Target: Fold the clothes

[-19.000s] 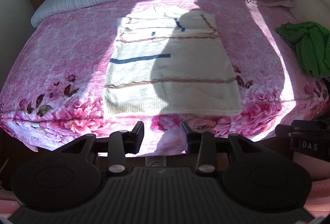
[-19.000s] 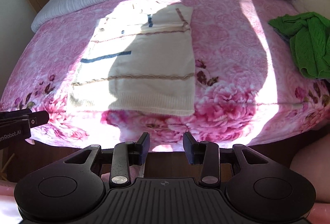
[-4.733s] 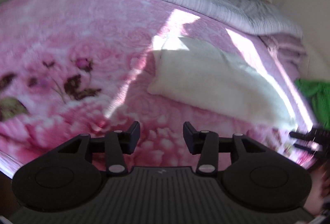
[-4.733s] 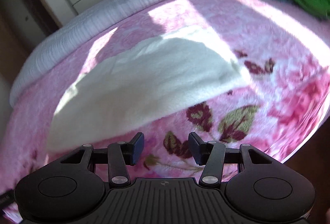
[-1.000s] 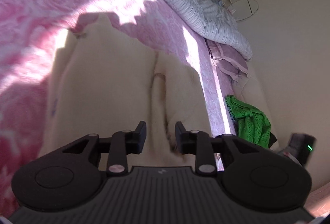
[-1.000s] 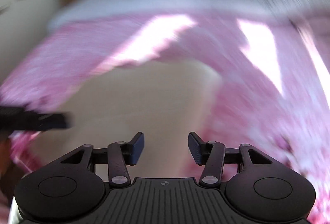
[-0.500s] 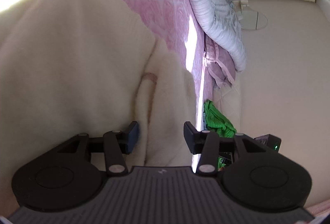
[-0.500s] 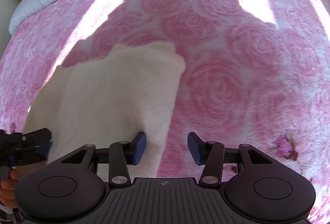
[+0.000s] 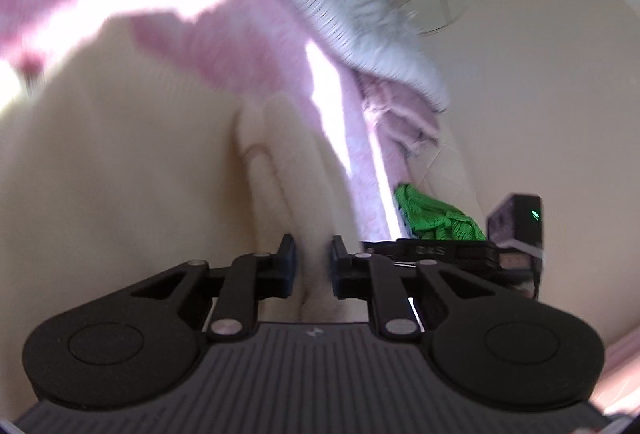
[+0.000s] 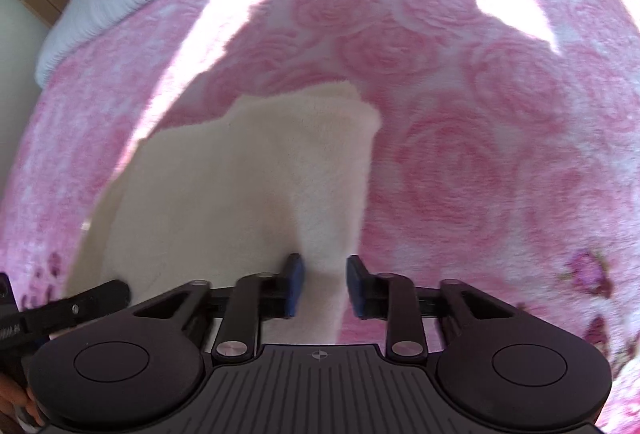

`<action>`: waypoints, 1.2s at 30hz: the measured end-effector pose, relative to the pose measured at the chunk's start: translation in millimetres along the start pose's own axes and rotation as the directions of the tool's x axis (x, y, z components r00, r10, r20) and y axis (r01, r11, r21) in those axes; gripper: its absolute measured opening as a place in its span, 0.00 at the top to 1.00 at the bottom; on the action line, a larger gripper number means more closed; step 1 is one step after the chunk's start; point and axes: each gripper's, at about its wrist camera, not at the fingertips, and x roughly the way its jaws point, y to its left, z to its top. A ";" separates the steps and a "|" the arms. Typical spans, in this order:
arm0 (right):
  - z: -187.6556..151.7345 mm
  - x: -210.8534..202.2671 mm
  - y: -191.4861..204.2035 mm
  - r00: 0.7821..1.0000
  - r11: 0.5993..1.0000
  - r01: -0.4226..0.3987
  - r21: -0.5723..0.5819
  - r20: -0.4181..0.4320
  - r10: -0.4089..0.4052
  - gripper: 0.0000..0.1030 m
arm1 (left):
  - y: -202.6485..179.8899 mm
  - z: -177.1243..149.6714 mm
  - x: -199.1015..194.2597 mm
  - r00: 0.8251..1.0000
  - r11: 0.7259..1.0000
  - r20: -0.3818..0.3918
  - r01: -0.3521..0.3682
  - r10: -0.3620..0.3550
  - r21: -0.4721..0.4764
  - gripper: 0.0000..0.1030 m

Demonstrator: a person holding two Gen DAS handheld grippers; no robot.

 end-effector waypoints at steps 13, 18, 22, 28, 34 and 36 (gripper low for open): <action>-28.6 18.5 108.2 0.999 0.958 -0.020 -0.287 0.038 0.032 0.73 | 64.3 -17.1 -82.0 0.982 0.975 0.101 -0.142 0.160 -0.168 0.91; -25.4 0.7 84.0 0.994 0.972 0.068 -0.225 0.097 -0.047 0.72 | 65.6 -4.8 -69.1 0.991 0.974 0.077 -0.091 0.109 -0.207 0.79; -20.7 7.8 53.7 0.993 0.986 0.107 -0.129 0.056 -0.100 0.70 | 68.9 -4.9 -58.8 0.993 0.973 0.044 -0.099 0.111 -0.209 0.79; -26.1 21.2 64.3 0.997 0.988 0.076 -0.136 0.041 -0.071 0.72 | 45.6 -2.6 -76.1 0.987 0.991 0.110 -0.107 0.116 -0.081 0.91; -33.3 15.8 101.6 0.998 0.972 -0.059 -0.227 0.013 0.063 0.72 | 39.7 -2.7 -112.8 0.973 0.986 0.162 -0.162 0.165 -0.029 0.99; -39.3 22.5 116.3 0.998 0.962 -0.064 -0.266 0.010 0.069 0.71 | 45.5 -6.5 -114.3 0.968 0.979 0.149 -0.200 0.203 -0.035 0.99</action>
